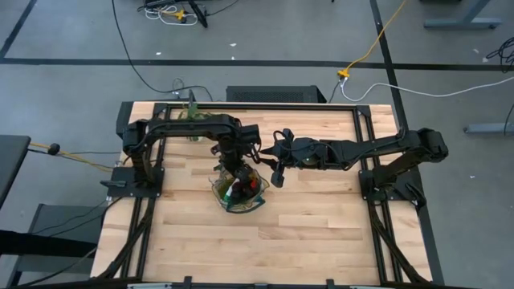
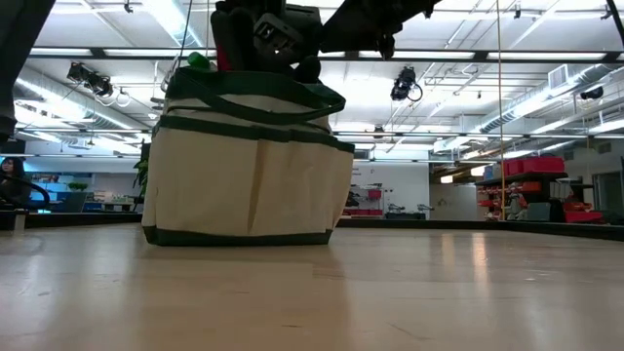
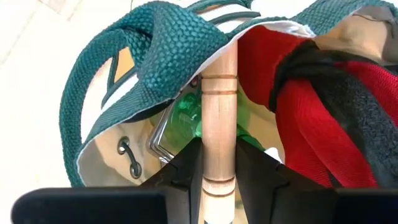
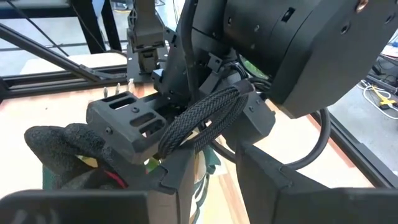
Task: Pick & Place Garden tools in Gardening bag
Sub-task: Put the hand rake into the gardening bag, then return to Home Position
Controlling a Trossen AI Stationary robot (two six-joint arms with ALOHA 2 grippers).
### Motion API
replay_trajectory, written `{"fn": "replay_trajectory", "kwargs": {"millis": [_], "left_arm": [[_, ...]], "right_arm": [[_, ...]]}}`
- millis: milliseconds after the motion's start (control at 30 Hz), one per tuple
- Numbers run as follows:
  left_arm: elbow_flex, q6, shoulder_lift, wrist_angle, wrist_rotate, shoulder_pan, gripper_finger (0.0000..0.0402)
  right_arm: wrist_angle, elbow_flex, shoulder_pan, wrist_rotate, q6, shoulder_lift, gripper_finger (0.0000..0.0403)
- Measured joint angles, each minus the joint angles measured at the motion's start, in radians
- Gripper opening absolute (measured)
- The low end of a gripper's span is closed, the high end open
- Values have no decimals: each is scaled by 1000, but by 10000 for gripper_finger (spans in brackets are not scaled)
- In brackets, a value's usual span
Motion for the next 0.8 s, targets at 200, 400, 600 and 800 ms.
{"fn": "replay_trajectory", "kwargs": {"millis": [200,400,600,800], "left_arm": [[0,4,0,-1,-6,-1,87],[0,28,-1,-2,9,-1,89],[2,60,-16,-5,79,-1,123],[2,79,-17,-5,77,0,163]], "right_arm": [[0,0,0,0,0,0,119],[0,0,0,0,0,0,119],[0,0,0,0,0,0,119],[-1,0,0,-1,1,0,119]]}}
